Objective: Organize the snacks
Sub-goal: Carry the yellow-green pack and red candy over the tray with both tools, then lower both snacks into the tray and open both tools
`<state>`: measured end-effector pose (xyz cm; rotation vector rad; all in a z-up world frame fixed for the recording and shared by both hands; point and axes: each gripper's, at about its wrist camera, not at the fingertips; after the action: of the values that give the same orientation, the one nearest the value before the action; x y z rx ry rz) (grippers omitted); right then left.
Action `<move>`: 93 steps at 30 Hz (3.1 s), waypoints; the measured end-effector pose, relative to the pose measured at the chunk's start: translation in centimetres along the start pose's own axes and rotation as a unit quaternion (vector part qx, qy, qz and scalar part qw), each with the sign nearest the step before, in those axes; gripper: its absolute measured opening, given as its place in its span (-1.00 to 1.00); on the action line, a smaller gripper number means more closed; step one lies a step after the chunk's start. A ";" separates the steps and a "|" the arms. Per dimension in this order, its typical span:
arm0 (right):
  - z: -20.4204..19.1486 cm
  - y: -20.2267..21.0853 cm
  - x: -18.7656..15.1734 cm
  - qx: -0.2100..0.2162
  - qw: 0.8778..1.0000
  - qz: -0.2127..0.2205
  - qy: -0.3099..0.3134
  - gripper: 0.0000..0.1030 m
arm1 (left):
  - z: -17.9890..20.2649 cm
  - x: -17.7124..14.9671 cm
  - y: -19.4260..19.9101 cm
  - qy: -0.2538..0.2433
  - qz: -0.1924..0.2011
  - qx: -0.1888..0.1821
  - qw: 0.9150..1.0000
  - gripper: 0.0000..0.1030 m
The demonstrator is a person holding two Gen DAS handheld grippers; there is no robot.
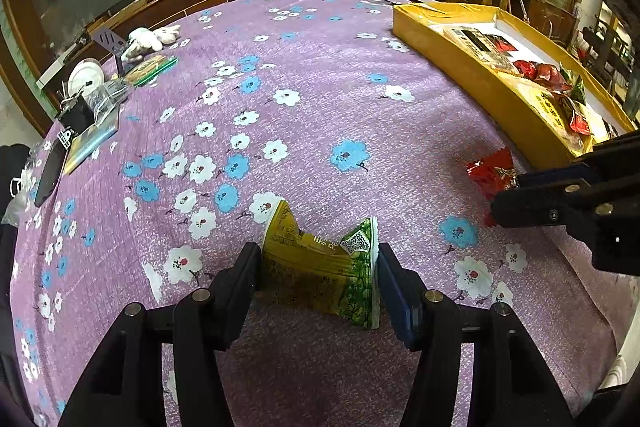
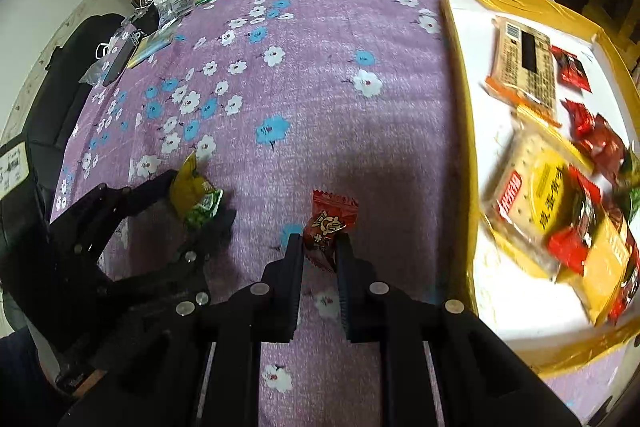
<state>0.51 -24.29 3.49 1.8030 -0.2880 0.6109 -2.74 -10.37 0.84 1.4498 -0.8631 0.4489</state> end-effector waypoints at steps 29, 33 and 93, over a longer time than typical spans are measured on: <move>2.1 3.6 -0.9 0.017 0.999 0.041 -0.015 -0.70 | 2.4 1.8 1.8 -0.045 0.031 0.033 0.998 0.19; 2.8 4.4 -1.0 0.018 0.998 0.049 -0.020 -0.70 | 3.1 2.4 2.0 -0.054 0.037 0.036 0.997 0.19; 21.9 8.3 -1.5 -0.053 0.986 0.082 -0.138 -0.70 | 20.1 9.5 -3.1 -0.089 0.052 -0.128 0.986 0.18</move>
<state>0.93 -47.69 4.76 1.7716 -0.6493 0.4499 0.85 -32.32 3.85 1.2238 -1.1021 0.2752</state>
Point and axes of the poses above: each gripper's, at about its wrist camera, not at the fingertips, and y roughly against the way its jaws point, z to its right, x to its top, and after that the axes turned 14 degrees about z, right-handed
